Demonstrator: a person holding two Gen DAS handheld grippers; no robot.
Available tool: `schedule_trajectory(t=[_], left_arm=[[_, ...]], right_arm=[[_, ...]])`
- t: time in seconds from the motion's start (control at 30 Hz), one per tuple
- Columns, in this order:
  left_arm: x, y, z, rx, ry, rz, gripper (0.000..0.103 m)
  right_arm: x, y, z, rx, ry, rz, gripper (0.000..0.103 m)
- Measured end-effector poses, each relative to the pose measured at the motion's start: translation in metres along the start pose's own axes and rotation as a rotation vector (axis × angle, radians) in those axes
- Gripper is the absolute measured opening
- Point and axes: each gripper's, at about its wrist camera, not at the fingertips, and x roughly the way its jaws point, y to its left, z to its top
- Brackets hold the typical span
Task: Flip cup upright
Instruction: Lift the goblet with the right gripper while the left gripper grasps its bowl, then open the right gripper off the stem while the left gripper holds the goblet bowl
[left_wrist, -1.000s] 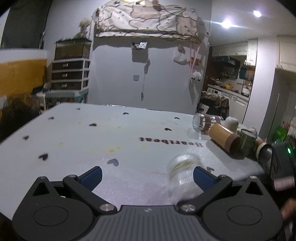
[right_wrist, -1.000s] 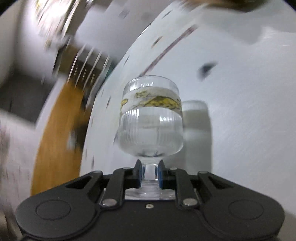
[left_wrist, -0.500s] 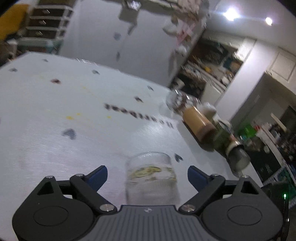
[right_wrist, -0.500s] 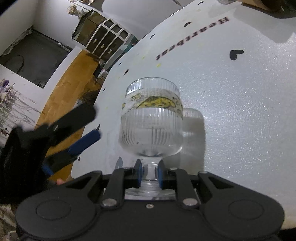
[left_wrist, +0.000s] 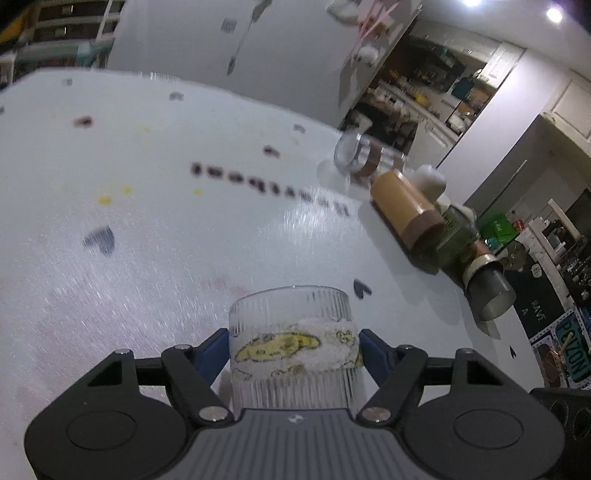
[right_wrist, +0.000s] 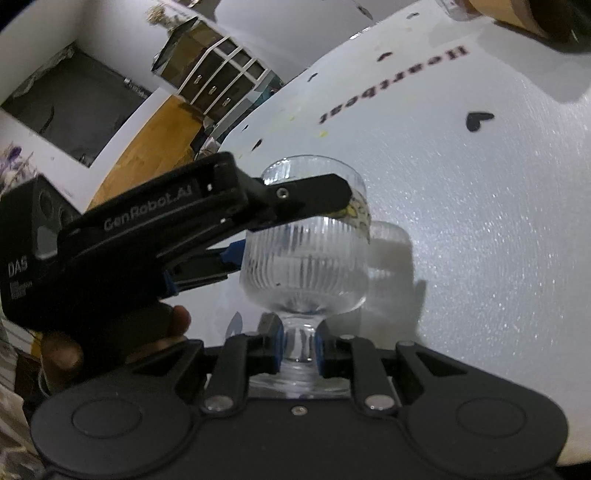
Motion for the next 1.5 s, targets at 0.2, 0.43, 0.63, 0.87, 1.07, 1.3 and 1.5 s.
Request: schedule_trajectory(t=[0.2, 0.43, 0.63, 0.87, 1.07, 1.3, 1.5], left_arm=[[-0.043, -0.025, -0.007, 0.177, -0.157, 0.032, 0.074], [-0.062, -0.05, -0.039, 0.363, -0.248, 0.118, 0.074], [-0.068, -0.055, -0.056, 0.367, -0.288, 0.115, 0.074], [-0.067, -0.049, -0.053, 0.337, -0.32, 0.099, 0.073], [-0.062, -0.027, -0.026, 0.29, -0.337, 0.146, 0.073], [-0.061, 0.028, 0.029, 0.204, -0.41, 0.324, 0.073], [-0.07, 0.079, 0.073, 0.134, -0.471, 0.447, 0.073]], right_arm=[[0.001, 0.034, -0.01, -0.318, -0.112, -0.096, 0.018], [0.011, 0.048, -0.034, -0.581, -0.237, -0.219, 0.018], [0.013, 0.045, -0.05, -0.645, -0.305, -0.264, 0.018], [-0.003, 0.036, -0.056, -0.586, -0.375, -0.245, 0.069], [-0.015, 0.04, -0.051, -0.589, -0.406, -0.269, 0.076], [-0.032, 0.034, -0.037, -0.528, -0.466, -0.305, 0.078], [-0.039, 0.026, -0.027, -0.493, -0.488, -0.332, 0.078]])
